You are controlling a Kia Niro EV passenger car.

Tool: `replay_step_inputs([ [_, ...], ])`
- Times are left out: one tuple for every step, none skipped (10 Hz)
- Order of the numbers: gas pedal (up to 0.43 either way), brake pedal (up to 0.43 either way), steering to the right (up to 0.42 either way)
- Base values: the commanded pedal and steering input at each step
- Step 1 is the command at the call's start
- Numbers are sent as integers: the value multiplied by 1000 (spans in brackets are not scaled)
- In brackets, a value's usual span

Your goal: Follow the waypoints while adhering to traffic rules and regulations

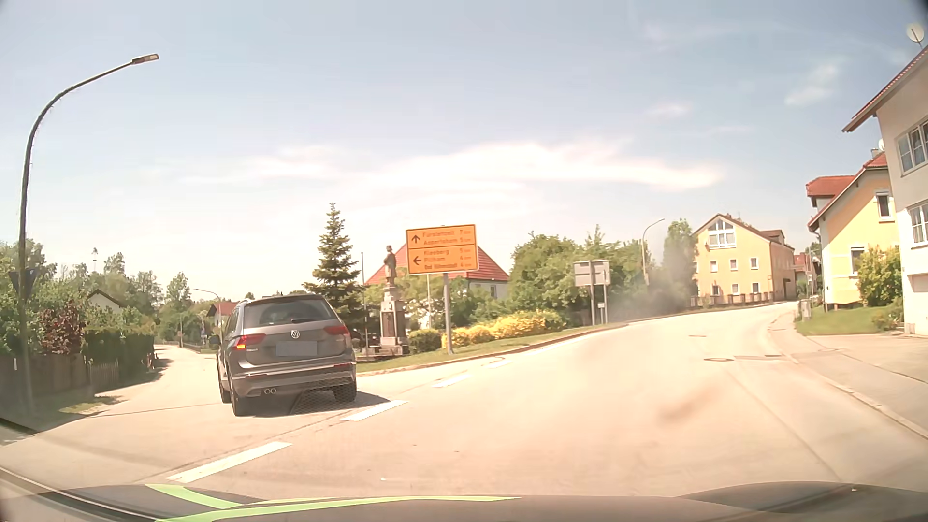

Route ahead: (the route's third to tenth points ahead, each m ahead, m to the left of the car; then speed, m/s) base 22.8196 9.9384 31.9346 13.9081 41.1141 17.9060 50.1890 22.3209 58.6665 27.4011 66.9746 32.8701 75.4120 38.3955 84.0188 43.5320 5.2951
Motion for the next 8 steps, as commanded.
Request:
replay_step_inputs([
  [79,0,-231],
  [110,0,-229],
  [138,0,-225],
  [177,0,-223],
  [177,0,-223],
  [177,0,-219],
  [177,0,-212],
  [177,0,-207],
])
